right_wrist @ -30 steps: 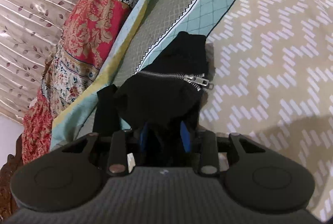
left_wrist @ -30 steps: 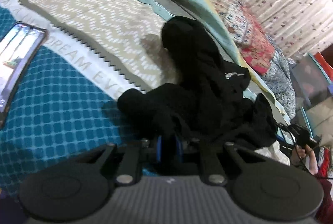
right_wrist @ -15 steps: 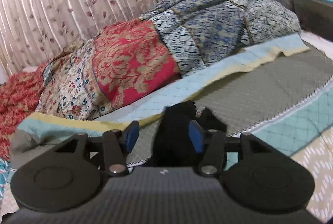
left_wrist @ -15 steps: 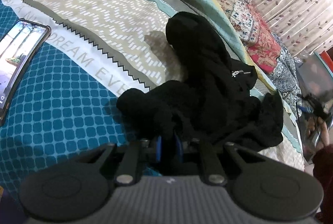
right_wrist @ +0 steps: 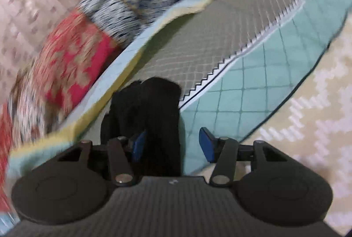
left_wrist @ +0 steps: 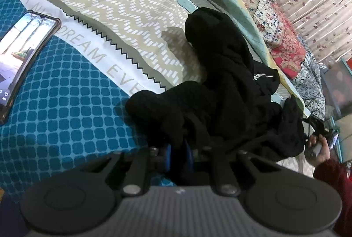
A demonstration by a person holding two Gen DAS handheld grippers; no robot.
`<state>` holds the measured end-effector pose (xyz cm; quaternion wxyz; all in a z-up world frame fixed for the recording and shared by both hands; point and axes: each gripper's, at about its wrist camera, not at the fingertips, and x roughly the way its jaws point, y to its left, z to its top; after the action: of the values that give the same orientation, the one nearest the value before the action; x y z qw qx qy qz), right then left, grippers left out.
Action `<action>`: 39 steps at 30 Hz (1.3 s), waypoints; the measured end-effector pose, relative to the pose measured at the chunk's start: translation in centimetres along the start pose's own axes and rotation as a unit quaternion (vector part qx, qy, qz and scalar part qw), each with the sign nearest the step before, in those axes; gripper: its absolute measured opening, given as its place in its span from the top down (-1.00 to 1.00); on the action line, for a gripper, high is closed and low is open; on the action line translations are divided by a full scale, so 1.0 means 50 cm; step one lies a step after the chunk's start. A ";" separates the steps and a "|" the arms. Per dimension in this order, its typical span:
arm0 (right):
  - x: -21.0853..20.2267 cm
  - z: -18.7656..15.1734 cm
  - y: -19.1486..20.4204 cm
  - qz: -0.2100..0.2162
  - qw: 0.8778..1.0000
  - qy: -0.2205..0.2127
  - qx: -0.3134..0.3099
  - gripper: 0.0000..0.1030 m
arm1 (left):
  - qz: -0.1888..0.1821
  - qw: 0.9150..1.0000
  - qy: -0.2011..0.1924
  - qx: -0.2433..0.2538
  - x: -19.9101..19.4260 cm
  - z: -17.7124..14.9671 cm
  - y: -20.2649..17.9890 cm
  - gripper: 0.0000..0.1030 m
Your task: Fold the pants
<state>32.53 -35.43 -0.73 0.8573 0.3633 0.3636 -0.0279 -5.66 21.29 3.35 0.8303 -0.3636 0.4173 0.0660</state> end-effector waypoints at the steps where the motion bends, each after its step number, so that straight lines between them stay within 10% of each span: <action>1: 0.008 0.004 0.002 0.002 1.000 0.006 0.007 0.69 | 0.003 1.000 0.000 0.001 0.000 0.002 -0.002 0.78; 5: -0.026 0.020 0.037 -0.013 0.999 -0.003 -0.050 0.89 | 0.009 1.000 -0.009 0.003 -0.006 0.010 -0.014 0.81; 13: -0.396 0.094 -0.141 0.047 0.989 -0.141 0.023 0.89 | -0.028 0.998 -0.057 -0.007 -0.077 0.036 -0.006 0.82; 24: -0.684 -0.124 -0.550 -0.070 0.972 -0.148 0.170 0.89 | -0.030 0.999 -0.001 -0.037 -0.069 -0.026 0.040 0.83; 30: -0.688 -0.164 -0.542 -0.092 0.969 -0.144 0.179 0.49 | 0.010 0.999 0.018 -0.027 -0.077 -0.061 0.054 0.69; 34: -0.748 -0.168 -0.500 -0.205 0.943 -0.221 0.143 0.25 | 0.012 0.999 -0.031 -0.006 -0.138 -0.060 0.063 0.71; 39: -0.778 -0.168 -0.413 -0.167 0.949 -0.258 0.067 0.25 | 0.045 0.995 -0.079 0.043 -0.160 0.013 0.040 0.77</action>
<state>-7.53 -53.63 7.92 0.8785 0.3347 0.1824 -0.2879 -11.21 24.74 8.44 0.8717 -0.3022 0.3686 0.1139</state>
